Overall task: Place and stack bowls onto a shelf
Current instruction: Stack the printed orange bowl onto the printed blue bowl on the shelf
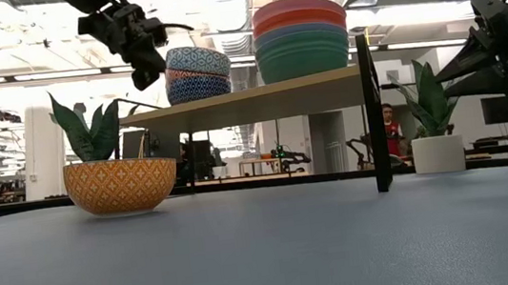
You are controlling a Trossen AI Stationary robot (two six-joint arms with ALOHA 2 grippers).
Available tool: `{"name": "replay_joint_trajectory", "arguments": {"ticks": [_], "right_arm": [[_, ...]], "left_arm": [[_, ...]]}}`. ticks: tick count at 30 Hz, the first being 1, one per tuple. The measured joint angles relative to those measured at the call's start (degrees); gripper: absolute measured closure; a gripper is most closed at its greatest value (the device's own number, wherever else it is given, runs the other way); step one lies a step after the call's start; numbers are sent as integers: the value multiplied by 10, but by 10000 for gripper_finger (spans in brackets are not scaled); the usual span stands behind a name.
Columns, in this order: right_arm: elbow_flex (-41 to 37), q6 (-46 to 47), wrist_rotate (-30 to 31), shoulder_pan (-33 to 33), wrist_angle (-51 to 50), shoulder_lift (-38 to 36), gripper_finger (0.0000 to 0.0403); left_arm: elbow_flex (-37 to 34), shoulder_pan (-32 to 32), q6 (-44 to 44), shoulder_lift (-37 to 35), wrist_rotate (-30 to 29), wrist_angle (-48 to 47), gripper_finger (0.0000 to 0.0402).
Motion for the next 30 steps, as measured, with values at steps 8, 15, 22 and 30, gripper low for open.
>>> {"name": "replay_joint_trajectory", "arguments": {"ticks": [8, 15, 22, 30], "right_arm": [[0, 1, 0, 0, 0, 0, 212], [0, 2, 0, 0, 0, 0, 212], [0, 14, 0, 0, 0, 0, 212], [0, 41, 0, 0, 0, 0, 212]], "left_arm": [[-48, 0, 7, 0, 3, -1, 401], [-59, 4, 8, -2, -4, 7, 401], [-59, 35, -6, -19, 109, 57, 401], [-87, 31, -3, -19, 148, 102, 401]]}}
